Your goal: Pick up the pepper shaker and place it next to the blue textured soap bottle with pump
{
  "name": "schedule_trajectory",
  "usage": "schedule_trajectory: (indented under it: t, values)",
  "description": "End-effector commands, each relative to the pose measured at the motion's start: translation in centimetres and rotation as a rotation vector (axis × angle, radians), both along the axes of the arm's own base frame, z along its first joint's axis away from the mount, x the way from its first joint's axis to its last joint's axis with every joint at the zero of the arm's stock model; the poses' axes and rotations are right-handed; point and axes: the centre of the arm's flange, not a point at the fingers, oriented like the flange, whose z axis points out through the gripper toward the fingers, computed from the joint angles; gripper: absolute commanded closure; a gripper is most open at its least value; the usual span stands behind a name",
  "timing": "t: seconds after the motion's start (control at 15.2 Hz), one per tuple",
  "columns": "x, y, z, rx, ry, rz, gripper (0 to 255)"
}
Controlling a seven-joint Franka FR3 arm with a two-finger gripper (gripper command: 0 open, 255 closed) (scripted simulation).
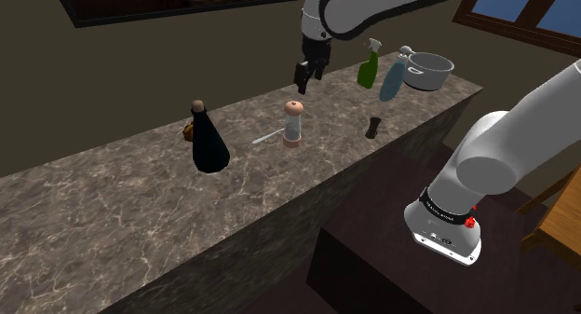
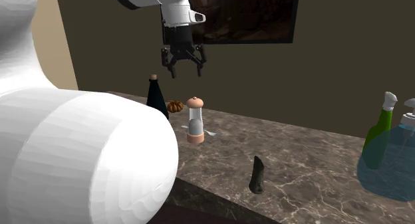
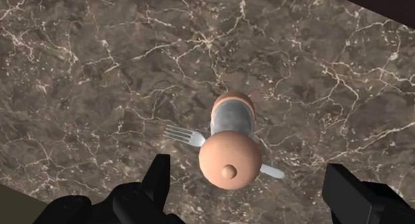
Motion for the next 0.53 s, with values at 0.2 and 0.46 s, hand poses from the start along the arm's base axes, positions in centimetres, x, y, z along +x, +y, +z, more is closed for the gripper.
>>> schedule_trajectory:
  t: [0.2,0.46]
  values:
    - [3.9,1.0,-6.1,-0.061,0.040,0.004,0]
    - [5.1,1.2,-9.0,-0.080,0.053,0.005,0]
